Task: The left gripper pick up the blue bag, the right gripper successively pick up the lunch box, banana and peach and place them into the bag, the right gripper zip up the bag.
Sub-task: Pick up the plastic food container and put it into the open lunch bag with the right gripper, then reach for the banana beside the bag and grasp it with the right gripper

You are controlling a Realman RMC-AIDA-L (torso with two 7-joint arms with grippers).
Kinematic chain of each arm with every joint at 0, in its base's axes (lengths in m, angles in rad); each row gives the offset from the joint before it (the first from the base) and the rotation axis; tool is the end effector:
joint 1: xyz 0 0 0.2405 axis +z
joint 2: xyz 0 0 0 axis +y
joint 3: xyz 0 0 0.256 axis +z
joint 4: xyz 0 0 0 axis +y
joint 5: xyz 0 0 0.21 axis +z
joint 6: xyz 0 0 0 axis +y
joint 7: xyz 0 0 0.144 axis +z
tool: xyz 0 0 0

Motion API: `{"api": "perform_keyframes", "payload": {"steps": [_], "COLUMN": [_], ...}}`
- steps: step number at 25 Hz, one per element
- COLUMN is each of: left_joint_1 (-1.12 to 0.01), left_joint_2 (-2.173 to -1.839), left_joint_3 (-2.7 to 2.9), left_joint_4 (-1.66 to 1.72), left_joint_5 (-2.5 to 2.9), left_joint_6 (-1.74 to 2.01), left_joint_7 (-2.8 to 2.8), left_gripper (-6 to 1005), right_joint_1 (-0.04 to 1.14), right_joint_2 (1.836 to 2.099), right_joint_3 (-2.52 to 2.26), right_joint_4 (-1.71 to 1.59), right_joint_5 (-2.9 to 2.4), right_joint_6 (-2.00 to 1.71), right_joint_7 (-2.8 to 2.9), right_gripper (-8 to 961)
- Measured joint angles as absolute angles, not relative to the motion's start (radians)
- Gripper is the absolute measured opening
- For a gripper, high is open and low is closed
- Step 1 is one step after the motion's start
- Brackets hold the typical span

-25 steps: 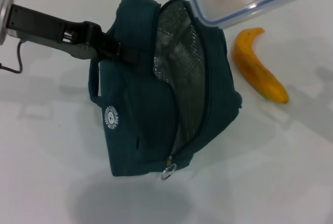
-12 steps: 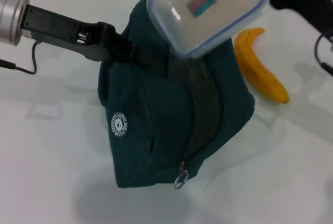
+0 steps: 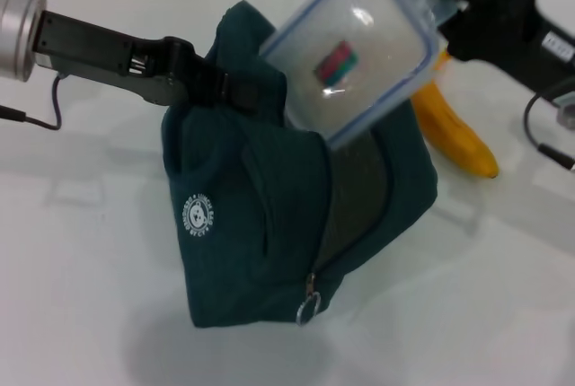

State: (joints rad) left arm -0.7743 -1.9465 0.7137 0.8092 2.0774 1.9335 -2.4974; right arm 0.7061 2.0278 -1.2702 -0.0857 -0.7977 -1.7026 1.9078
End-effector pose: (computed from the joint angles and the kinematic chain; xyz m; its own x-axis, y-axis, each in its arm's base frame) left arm -0.1740 0.3587 0.0665 0.4309 0.8892 0.1536 0.8234 -0.4571 0.3362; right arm 0.1864 0.3439 -0.0095 -0.1232 -0.7787 -0.6151 -0.5174 -0.4785 0.7094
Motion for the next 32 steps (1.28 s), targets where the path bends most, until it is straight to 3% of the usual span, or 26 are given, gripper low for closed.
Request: {"api": "perform_keyframes", "payload": {"steps": [17,21,27,32], "left_joint_1": [-0.767,-0.745,-0.727,-0.72], "left_joint_2": [-1.946,-1.938,-1.929,-1.923], "left_joint_3": [0.714,0.713,0.711,0.708], "left_joint_4": [0.759,0.764,0.767,0.769], "left_joint_5": [2.078,2.075,2.073,2.07], "left_joint_6": [1.911,1.911,1.911,1.912], "left_joint_7": [-2.462,-2.461,-2.46,-2.46], "left_gripper": [34,34,34,34], "right_joint_1": [0.676,0.656,0.612,0.569], "right_joint_2": [2.028,2.027,2.004,1.943], "right_joint_3": [-1.667,-1.66,-1.598,-1.5], "right_joint_4": [-0.314,-0.33,-0.35,-0.361], "right_joint_5": [-0.693,-0.677,-0.679,-0.681], "right_joint_6": [-1.421,-1.434,-1.466,-1.54], "right_joint_7": [1.919,1.887,1.836,1.774], "right_gripper": [92,183,343,502]}}
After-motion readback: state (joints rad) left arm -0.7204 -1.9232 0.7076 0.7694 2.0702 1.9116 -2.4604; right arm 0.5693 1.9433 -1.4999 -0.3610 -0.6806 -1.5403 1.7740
